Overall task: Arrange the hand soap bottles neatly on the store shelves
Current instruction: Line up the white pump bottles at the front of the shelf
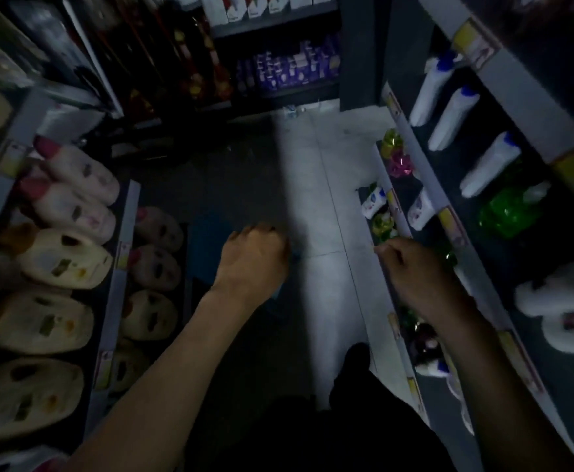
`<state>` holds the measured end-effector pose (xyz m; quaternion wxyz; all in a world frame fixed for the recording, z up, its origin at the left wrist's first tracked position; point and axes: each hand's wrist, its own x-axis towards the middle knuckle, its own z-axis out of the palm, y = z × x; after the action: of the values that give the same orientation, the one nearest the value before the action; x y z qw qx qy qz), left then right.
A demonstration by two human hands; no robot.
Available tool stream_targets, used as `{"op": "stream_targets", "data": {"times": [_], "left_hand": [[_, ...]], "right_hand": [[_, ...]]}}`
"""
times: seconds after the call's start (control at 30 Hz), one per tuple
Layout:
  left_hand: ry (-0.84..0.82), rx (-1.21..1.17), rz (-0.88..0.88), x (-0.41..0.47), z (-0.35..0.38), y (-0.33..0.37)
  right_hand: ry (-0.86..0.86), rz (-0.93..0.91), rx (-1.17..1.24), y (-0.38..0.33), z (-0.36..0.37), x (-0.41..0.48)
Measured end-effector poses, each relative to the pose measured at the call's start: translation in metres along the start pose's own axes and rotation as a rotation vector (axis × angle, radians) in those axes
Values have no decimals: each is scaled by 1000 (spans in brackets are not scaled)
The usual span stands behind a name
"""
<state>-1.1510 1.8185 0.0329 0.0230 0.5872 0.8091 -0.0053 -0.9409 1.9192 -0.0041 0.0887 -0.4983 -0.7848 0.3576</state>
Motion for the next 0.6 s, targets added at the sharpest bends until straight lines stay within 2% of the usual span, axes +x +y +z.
{"op": "stream_targets", "data": {"times": [0.17, 0.3, 0.6], "left_hand": [[38, 84, 26, 90, -29, 18], [98, 73, 39, 159, -37, 28], [62, 37, 273, 325, -8, 33]], "right_hand": [[37, -58, 14, -8, -49, 88], [9, -28, 23, 0, -70, 146], [22, 121, 51, 14, -80, 269]]}}
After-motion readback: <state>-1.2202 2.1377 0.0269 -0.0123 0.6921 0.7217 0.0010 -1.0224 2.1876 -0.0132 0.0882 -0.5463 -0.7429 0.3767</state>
